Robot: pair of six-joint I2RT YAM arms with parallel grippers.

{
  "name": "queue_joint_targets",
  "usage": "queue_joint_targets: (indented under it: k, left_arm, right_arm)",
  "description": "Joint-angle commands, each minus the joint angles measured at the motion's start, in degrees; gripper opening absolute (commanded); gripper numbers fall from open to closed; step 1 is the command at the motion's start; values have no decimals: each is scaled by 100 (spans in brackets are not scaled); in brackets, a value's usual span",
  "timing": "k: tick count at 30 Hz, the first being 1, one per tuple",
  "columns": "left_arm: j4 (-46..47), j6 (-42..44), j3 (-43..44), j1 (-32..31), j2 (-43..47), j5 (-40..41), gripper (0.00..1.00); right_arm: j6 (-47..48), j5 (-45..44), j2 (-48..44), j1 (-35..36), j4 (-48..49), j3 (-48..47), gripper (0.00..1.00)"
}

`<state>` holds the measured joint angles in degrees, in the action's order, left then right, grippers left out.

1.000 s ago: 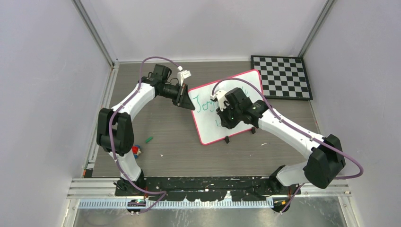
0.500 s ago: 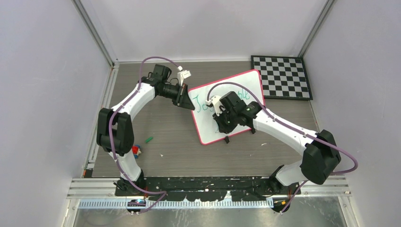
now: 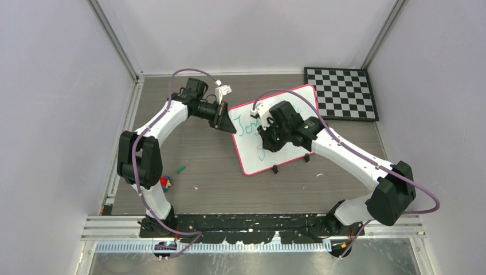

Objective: Write a sentence on the whiteboard

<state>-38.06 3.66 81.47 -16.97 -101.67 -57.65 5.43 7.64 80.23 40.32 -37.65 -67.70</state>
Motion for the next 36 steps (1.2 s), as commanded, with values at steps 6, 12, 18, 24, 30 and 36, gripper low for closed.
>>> queue_joint_targets:
  k: [6,12,18,24,30,36]
  left_arm:
    - [76,91,110,-8,70,131,0]
    - [84,91,97,-8,60,131,0]
    - [80,100,117,-10,51,132,0]
    - [78,95,124,-8,51,112,0]
    - [74,100,124,-8,55,96,0]
    - [114,91,106,-8,51,100,0]
  right_arm:
    - [-95,-547,-83,-113,170,-424,0]
    - [-28,-693,-26,-135,162,-340,0]
    - [17,-520,-86,-129,10,-295,0]
    - [28,-164,-335,-193,-288,-309,0]
    - [69,-147,-444,-322,-345,-104,0]
    - [39,-401,-304,-319,-193,-55,0]
